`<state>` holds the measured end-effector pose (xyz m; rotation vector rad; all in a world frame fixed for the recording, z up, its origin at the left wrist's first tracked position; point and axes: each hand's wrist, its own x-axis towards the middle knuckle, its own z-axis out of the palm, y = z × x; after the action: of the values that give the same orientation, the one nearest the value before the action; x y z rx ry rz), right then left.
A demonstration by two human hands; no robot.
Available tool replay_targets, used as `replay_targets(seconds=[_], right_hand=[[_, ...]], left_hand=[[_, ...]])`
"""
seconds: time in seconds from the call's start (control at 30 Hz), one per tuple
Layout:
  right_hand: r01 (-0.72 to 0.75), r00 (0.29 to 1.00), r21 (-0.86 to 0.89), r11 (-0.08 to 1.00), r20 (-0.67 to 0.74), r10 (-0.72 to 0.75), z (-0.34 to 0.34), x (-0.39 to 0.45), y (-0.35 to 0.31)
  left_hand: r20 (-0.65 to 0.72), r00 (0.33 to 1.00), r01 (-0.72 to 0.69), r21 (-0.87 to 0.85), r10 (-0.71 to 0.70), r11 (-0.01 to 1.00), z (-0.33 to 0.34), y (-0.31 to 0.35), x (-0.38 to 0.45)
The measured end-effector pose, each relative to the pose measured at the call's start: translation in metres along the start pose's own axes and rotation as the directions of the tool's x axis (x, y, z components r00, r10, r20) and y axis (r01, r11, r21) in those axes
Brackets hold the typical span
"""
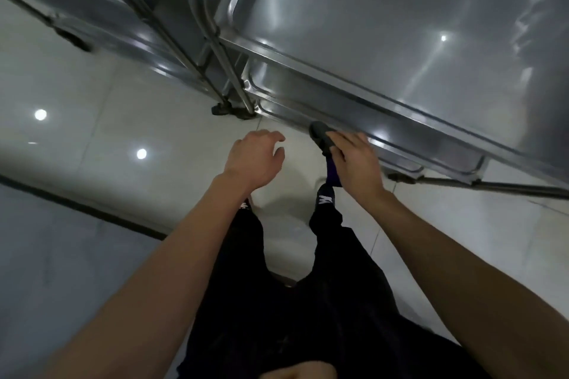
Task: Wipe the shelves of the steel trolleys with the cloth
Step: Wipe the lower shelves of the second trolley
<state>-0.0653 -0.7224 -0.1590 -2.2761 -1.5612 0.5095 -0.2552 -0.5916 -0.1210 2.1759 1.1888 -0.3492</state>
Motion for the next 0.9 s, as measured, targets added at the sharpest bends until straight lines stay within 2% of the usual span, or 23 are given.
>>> replay_targets(seconds=[0.13,0.3,0.6,0.77,0.9], right_hand=[[-0.046,0.998,-0.028,0.999,-0.041,0.045,0.016,-0.001,-0.034],[-0.147,0.988,-0.017,0.989,-0.056,0.146,0.049,0.007,-0.049],[-0.334,0.929,0.091,0.938,-0.136,0.344,0.115,0.049,0.006],[-0.333,0.925,0.101,0.938,-0.160,0.345,0.136,0.086,0.040],[-0.319,0.909,0.086,0.944,-0.253,0.330,0.155,0.123,0.067]], left_hand=[[0.051,0.995,-0.090,0.016,0.089,0.996,-0.012,-0.041,0.010],[0.104,0.988,-0.123,0.044,0.118,0.991,-0.009,-0.076,0.026],[0.150,0.973,-0.191,0.087,0.176,0.978,0.059,-0.079,0.119],[0.052,0.971,-0.236,0.103,0.232,0.966,0.077,-0.076,0.173],[-0.037,0.958,-0.276,0.160,0.286,0.948,0.097,-0.080,0.214]])
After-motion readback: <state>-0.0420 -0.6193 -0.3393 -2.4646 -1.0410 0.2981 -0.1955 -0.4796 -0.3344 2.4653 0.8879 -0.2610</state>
